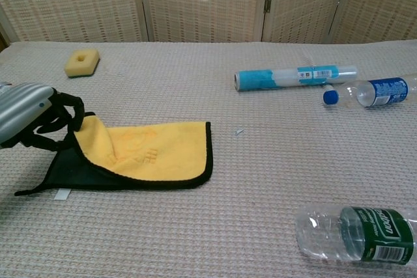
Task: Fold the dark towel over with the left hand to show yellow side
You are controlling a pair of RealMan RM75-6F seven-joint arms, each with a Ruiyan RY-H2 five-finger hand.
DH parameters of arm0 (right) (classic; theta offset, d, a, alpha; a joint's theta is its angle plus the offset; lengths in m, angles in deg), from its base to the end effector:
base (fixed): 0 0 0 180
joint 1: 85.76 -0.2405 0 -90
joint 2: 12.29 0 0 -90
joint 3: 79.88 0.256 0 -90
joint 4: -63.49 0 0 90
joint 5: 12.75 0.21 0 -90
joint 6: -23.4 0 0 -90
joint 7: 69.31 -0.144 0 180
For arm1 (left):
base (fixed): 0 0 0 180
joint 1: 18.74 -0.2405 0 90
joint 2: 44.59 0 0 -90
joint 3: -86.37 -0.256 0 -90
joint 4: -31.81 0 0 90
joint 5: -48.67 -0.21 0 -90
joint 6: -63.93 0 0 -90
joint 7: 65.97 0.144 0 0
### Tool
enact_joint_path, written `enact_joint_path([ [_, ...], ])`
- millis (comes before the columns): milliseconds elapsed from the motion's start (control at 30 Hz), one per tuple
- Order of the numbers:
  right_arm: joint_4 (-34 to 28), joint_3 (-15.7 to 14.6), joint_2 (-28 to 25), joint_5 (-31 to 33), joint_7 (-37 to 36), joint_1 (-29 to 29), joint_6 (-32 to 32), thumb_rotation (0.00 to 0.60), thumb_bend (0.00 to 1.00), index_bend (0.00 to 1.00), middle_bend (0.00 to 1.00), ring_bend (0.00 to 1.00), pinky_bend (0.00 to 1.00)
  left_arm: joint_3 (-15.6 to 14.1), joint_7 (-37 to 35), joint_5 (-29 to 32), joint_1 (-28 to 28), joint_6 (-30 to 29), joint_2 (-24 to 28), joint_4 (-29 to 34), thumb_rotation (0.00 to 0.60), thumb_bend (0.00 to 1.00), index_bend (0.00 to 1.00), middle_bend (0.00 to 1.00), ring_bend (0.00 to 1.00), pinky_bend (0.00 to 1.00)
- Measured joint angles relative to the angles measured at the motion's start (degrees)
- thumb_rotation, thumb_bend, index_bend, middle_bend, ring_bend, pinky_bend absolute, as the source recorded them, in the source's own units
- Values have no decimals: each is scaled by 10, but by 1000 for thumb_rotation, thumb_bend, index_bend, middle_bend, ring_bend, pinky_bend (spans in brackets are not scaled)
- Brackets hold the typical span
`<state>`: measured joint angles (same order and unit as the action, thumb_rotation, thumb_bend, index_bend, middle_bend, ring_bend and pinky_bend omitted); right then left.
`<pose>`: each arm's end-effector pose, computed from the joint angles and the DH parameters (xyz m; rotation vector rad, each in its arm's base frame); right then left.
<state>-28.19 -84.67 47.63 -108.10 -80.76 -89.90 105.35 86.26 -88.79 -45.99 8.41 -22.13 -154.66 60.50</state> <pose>-0.3152 -0.1454 0.1505 1.5649 -1.0986 0.9164 -0.2698 0.2990 -0.0207 -1.7236 -0.6855 -1.2722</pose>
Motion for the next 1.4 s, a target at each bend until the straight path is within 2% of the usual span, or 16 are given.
enact_joint_path([
  [300, 0, -2, 1, -2, 2, -3, -6, 600, 123, 0, 0, 0, 0, -9, 18, 0, -29, -34, 8, 22, 600, 369, 690, 1000, 1000, 1000],
  [567, -2, -5, 3, -8, 7, -3, -5, 600, 123, 0, 0, 0, 0, -31, 23, -5, -59, -39, 13, 59, 600, 368, 690, 1000, 1000, 1000],
  [1400, -1, -7, 5, -10, 11, -5, -7, 600, 123, 0, 0, 0, 0, -42, 16, -8, -90, -41, 4, 49, 600, 368, 689, 1000, 1000, 1000],
])
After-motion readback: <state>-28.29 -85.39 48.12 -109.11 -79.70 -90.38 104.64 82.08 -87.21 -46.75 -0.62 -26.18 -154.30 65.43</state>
